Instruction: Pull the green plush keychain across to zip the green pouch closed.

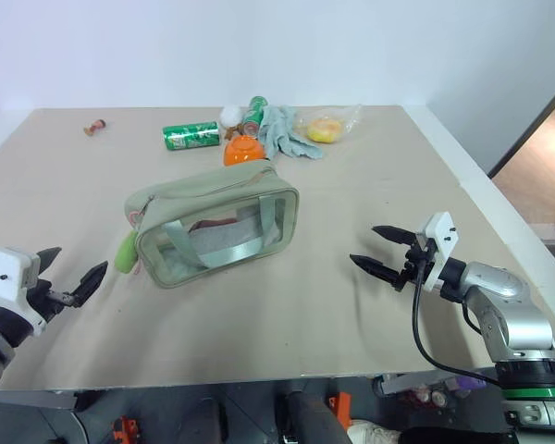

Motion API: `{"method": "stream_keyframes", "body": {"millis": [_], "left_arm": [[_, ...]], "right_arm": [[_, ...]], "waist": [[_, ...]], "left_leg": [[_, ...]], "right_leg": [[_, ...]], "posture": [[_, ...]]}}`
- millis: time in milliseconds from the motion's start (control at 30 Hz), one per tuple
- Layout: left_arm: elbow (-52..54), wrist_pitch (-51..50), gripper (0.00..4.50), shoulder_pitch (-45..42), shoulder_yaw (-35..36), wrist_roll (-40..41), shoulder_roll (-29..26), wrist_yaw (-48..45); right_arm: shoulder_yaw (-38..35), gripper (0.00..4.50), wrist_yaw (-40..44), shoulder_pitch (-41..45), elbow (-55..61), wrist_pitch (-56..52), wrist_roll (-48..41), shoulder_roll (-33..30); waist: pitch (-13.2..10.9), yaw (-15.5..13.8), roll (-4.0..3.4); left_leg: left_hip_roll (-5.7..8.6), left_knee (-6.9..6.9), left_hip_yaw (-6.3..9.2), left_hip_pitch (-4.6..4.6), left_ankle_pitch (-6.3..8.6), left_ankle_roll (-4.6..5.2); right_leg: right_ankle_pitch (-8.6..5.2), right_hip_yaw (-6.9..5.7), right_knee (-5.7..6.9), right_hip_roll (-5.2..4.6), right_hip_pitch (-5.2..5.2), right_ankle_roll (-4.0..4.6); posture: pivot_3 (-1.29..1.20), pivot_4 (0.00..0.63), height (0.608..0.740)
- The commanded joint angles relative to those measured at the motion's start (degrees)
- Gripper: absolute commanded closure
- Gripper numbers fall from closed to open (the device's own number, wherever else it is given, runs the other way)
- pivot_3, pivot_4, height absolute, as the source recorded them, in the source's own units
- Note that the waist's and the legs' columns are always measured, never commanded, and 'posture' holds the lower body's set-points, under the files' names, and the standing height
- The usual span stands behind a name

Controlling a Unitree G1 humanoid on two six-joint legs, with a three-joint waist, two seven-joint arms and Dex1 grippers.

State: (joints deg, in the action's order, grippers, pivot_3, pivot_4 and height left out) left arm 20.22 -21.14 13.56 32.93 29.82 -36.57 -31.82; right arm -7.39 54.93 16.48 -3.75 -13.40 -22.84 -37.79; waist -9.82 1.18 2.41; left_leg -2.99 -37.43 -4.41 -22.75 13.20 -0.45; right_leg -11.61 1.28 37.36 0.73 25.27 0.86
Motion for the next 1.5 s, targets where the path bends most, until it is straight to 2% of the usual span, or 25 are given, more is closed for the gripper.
{"method": "stream_keyframes", "body": {"millis": [33, 467, 733, 867, 1000, 1100, 1200, 1300, 1500], "left_arm": [[-0.5, 1.8, 0.06, -1.7, -0.2, -0.6, -0.3, -0.7], [-1.8, 3.5, 0.06, -3.0, 0.3, 0.7, 0.9, -2.1], [1.1, 0.1, 0.06, 0.6, 6.8, 9.3, 2.2, -3.4], [6.8, -0.1, 0.06, 6.5, 8.8, 13.9, -0.2, -10.8], [15.9, -3.3, 0.06, 9.2, 10.9, 20.8, -3.5, -12.6], [19.8, -4.2, 0.06, 10.3, 10.4, 22.3, -5.2, -13.4], [22.5, -4.6, 0.06, 11.8, 8.7, 22.9, -5.3, -14.2], [23.7, -4.2, 0.06, 12.2, 5.7, 22.4, -4.6, -14.3], [23.1, -1.5, 0.06, 8.6, 0.5, 18.4, -2.7, -11.6]], "right_arm": [[-1.8, 0.0, 0.5, 1.2, 0.1, 1.1, -0.4, -1.0], [-1.5, 0.0, 0.4, 1.3, 0.4, 1.1, -0.3, -1.2], [-1.1, 0.0, 0.9, 2.2, -0.5, 1.1, -0.1, -1.3], [-0.7, 0.0, 1.6, 3.7, -1.8, 1.5, 0.2, -1.3], [0.3, 0.0, 3.2, 7.0, -3.9, 1.7, 0.7, -1.5], [0.7, 0.0, 4.2, 9.2, -3.6, 0.6, 0.2, -1.5], [1.1, 0.0, 5.1, 11.8, -2.1, -0.5, -0.8, -0.9], [3.8, 0.0, 7.0, 17.9, -0.6, -2.0, -1.2, 0.5], [9.5, 0.0, 10.4, 28.5, -6.0, -1.5, 1.0, 4.4]], "waist": [[0.0, 0.0, 0.0], [0.0, 0.0, 0.01], [0.0, 0.0, 0.01], [0.0, 0.1, 0.04], [0.0, 0.0, 0.05], [0.0, 0.0, 0.04], [0.0, 0.1, 0.04], [0.0, 0.6, -0.05], [0.0, 0.7, -0.06]], "left_leg": [[0.0, 0.0, 0.0, 0.0, 0.0, 0.0], [0.0, 0.0, -0.01, 0.0, 0.0, 0.0], [-0.01, 0.0, -0.02, 0.0, 0.01, 0.0], [0.0, 0.0, -0.03, 0.0, 0.01, 0.0], [0.0, -0.07, -0.01, -0.01, 0.01, 0.0], [0.02, -0.06, -0.03, 0.02, 0.0, 0.0], [0.02, -0.01, -0.05, 0.02, 0.01, 0.0], [-0.01, 0.02, -0.09, 0.03, 0.02, -0.02], [-0.14, 0.02, -0.01, 0.08, 0.02, -0.01]], "right_leg": [[0.0, 0.0, 0.0, 0.0, 0.0, 0.0], [0.05, 0.0, 0.0, 0.01, 0.0, -0.05], [0.07, 0.01, 0.0, 0.0, 0.01, -0.08], [-0.08, 0.01, 0.0, 0.0, 0.01, 0.16], [-0.07, 0.0, 0.0, -0.01, 0.01, 0.17], [-0.07, 0.01, 0.0, -0.01, 0.0, 0.17], [-0.08, 0.01, 0.0, 0.01, 0.01, 0.18], [-0.1, 0.03, 0.0, 0.08, 0.05, 0.22], [-0.08, -0.05, 0.01, 0.28, -0.01, 0.44]], "posture": [[0.0, 0.15, 0.74], [0.0, 0.15, 0.74], [0.0, 0.15, 0.74], [0.0, 0.15, 0.74], [0.0, 0.15, 0.74], [0.0, 0.15, 0.74], [0.0, 0.15, 0.74], [0.0, 0.15, 0.74], [0.0, 0.15, 0.74]]}}
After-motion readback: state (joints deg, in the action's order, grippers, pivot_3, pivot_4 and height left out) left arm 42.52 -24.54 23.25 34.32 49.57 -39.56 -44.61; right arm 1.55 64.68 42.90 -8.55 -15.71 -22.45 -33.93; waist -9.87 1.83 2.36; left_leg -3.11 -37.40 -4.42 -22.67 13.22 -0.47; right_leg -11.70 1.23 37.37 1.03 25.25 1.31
